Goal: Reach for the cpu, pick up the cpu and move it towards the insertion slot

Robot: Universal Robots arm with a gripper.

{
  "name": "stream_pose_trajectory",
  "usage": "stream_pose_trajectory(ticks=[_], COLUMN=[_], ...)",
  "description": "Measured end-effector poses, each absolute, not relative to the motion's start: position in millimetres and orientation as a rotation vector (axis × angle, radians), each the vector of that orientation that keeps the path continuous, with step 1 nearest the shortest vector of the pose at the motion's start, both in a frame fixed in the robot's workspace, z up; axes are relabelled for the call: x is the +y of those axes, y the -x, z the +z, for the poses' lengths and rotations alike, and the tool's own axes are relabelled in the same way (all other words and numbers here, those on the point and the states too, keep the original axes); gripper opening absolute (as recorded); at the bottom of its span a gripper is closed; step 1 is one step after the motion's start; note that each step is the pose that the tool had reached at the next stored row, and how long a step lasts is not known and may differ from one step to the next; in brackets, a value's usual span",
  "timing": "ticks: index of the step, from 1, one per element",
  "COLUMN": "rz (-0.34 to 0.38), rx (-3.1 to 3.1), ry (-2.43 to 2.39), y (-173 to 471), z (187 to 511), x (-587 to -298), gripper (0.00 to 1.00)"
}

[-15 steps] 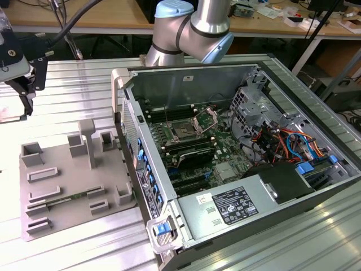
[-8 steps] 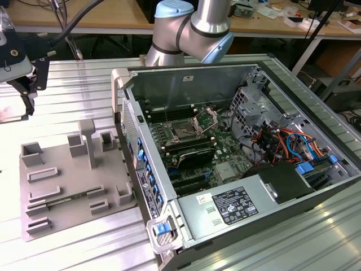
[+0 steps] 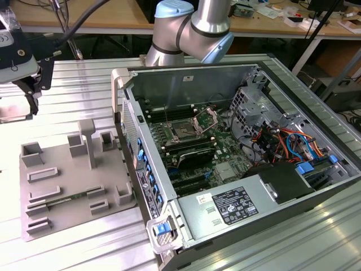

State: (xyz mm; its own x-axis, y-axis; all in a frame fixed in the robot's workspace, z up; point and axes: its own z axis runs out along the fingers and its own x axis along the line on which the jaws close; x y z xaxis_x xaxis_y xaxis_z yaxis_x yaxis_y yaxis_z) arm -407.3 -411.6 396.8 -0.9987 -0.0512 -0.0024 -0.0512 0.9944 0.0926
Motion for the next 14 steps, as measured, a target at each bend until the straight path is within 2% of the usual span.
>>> stream_pose_trajectory(ticks=[14], rz=[0.146], rx=[3.137], ry=[0.081], y=[402.0], z=[396.8], x=[-411.5], gripper=[0.55])
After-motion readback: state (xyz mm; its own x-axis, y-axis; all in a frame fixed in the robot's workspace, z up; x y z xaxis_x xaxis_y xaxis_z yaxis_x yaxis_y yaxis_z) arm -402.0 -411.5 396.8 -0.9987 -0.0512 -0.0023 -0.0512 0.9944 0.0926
